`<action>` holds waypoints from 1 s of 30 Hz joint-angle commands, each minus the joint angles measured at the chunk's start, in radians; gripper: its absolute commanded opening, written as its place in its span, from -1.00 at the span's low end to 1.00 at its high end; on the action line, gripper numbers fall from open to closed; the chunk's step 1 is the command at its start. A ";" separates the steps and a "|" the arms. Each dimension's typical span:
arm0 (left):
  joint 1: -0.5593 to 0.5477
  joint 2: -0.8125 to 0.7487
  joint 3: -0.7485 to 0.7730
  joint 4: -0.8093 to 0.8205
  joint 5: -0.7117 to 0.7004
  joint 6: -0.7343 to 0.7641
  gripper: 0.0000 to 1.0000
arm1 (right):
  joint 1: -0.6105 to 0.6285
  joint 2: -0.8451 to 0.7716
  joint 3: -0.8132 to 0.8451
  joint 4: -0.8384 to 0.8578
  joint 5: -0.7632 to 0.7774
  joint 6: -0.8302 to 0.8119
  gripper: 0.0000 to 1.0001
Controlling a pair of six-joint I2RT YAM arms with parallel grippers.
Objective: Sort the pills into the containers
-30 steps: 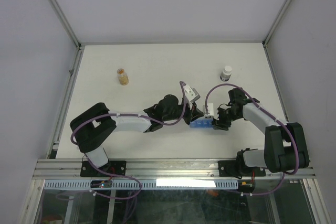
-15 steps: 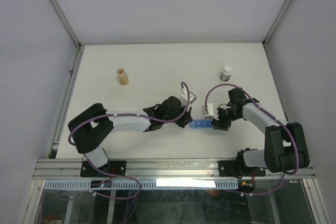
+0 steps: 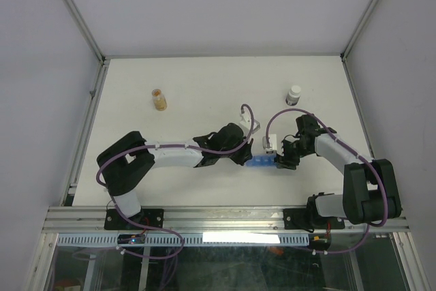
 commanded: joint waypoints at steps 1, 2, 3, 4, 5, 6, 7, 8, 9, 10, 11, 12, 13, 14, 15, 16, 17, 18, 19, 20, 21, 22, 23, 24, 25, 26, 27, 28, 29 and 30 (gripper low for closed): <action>-0.014 0.004 0.049 -0.011 0.011 -0.032 -1.00 | 0.010 0.010 0.022 0.010 -0.007 0.012 -0.02; -0.017 0.006 0.057 -0.018 0.008 -0.032 -1.00 | 0.010 0.011 0.021 0.010 -0.006 0.013 -0.02; -0.018 0.005 0.063 -0.027 0.004 -0.031 -1.00 | 0.012 0.011 0.022 0.009 -0.006 0.013 -0.02; -0.019 0.003 0.067 -0.033 0.004 -0.032 -1.00 | 0.012 0.011 0.023 0.009 -0.005 0.014 -0.02; -0.020 0.001 0.069 -0.040 0.000 -0.030 -1.00 | 0.012 0.012 0.023 0.009 -0.004 0.014 -0.02; -0.022 -0.001 0.074 -0.045 -0.003 -0.031 -1.00 | 0.012 0.013 0.023 0.010 -0.004 0.014 -0.02; -0.022 -0.005 0.076 -0.049 -0.004 -0.030 -1.00 | 0.012 0.013 0.023 0.009 -0.003 0.015 -0.02; -0.022 -0.009 0.077 -0.053 -0.005 -0.031 -1.00 | 0.012 0.013 0.023 0.010 -0.004 0.015 -0.02; -0.022 -0.012 0.079 -0.055 -0.003 -0.031 -1.00 | 0.012 0.013 0.023 0.009 -0.003 0.015 -0.02; -0.022 -0.014 0.082 -0.057 -0.001 -0.031 -1.00 | 0.012 0.013 0.023 0.010 -0.003 0.015 -0.02; -0.022 -0.014 0.085 -0.061 0.001 -0.031 -1.00 | 0.012 0.014 0.023 0.010 -0.003 0.016 -0.02; -0.023 -0.014 0.088 -0.064 0.006 -0.031 -1.00 | 0.013 0.014 0.023 0.009 -0.002 0.016 -0.02; -0.025 -0.014 0.090 -0.066 0.007 -0.033 -1.00 | 0.012 0.015 0.023 0.009 -0.001 0.016 -0.02; -0.027 -0.012 0.091 -0.069 0.007 -0.035 -1.00 | 0.013 0.016 0.023 0.009 -0.001 0.016 -0.02; -0.028 -0.010 0.089 -0.072 0.006 -0.039 -1.00 | 0.014 0.016 0.023 0.009 -0.002 0.016 -0.02; -0.028 -0.008 0.086 -0.073 0.002 -0.043 -1.00 | 0.013 0.017 0.023 0.010 -0.001 0.016 -0.02; -0.028 -0.003 0.078 -0.076 -0.002 -0.049 -1.00 | 0.014 0.017 0.023 0.009 -0.001 0.017 -0.02; -0.028 0.003 0.071 -0.078 -0.006 -0.055 -1.00 | 0.014 0.017 0.023 0.009 0.000 0.016 -0.02; -0.028 0.013 0.065 -0.080 -0.004 -0.063 -1.00 | 0.014 0.017 0.024 0.010 0.000 0.017 -0.02; -0.028 0.029 0.057 -0.083 0.002 -0.073 -1.00 | 0.014 0.017 0.024 0.009 0.000 0.017 -0.02; -0.028 0.045 0.054 -0.085 0.012 -0.083 -1.00 | 0.013 0.017 0.023 0.010 0.000 0.018 -0.02; -0.027 0.070 0.052 -0.093 0.027 -0.093 -1.00 | 0.014 0.017 0.023 0.009 0.000 0.018 -0.02; -0.028 0.094 0.052 -0.098 0.029 -0.103 -1.00 | 0.014 0.017 0.024 0.008 0.000 0.018 -0.02; -0.027 0.113 0.047 -0.101 0.023 -0.114 -1.00 | 0.013 0.016 0.023 0.007 0.000 0.017 -0.02; -0.026 0.127 0.043 -0.104 0.018 -0.121 -1.00 | 0.014 0.016 0.023 0.007 0.000 0.019 -0.02; -0.026 0.126 0.038 -0.103 0.011 -0.127 -1.00 | 0.014 0.014 0.023 0.007 0.001 0.019 -0.02; -0.026 0.119 0.034 -0.103 0.005 -0.130 -1.00 | 0.013 0.013 0.022 0.007 0.001 0.018 -0.02; -0.026 0.107 0.029 -0.105 -0.008 -0.129 -1.00 | 0.013 0.013 0.022 0.007 0.000 0.018 -0.02; -0.026 0.094 0.028 -0.105 -0.018 -0.127 -1.00 | 0.013 0.014 0.023 0.008 0.000 0.020 -0.02; -0.026 0.078 0.029 -0.106 -0.025 -0.120 -1.00 | 0.014 0.014 0.024 0.007 0.000 0.021 -0.02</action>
